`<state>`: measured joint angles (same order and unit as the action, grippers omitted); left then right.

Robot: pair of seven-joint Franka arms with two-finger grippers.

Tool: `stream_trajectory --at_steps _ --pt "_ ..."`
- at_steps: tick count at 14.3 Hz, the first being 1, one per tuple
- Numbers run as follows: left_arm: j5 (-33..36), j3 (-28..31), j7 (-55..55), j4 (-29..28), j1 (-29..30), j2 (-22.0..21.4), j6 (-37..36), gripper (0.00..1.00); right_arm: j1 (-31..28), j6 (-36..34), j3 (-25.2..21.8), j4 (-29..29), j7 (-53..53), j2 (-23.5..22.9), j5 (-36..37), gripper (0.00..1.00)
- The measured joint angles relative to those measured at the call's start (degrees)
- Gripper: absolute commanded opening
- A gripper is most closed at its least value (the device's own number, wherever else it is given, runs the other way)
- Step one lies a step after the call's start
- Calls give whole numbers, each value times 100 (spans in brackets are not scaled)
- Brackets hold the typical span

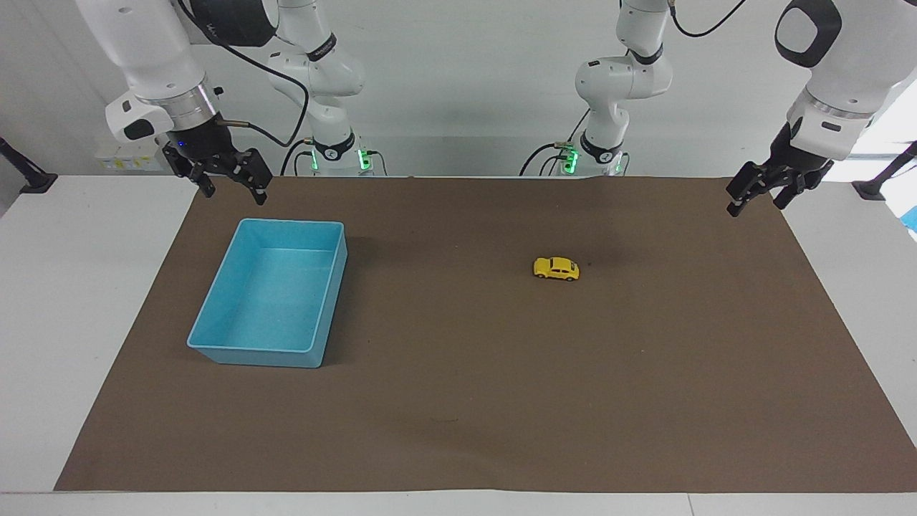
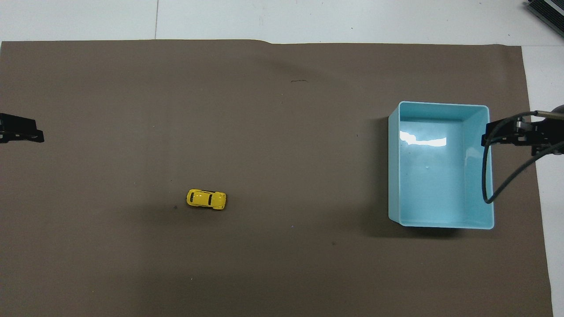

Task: Wind up and store yellow beetle car
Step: 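Move the left gripper down onto the yellow beetle car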

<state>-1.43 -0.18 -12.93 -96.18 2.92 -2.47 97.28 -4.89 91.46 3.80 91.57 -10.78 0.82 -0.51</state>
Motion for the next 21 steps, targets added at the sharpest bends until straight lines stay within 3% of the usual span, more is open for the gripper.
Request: stream_trajectory --at_steps 5,9,12,21 --pt "-20 -171 -3375 -387 -289 1 1 100 0 0 0 0 0 0 0 100" --pt "-421 -193 -5742 -628 -486 -13 32 100 0 0 0 0 0 0 0 100" --pt "-494 -202 -7181 -1104 -816 -98 559 100 0 0 0 0 0 0 0 100" --pt "-501 -221 -8559 -2503 -1926 -190 1824 100 0 0 0 0 0 0 0 100"
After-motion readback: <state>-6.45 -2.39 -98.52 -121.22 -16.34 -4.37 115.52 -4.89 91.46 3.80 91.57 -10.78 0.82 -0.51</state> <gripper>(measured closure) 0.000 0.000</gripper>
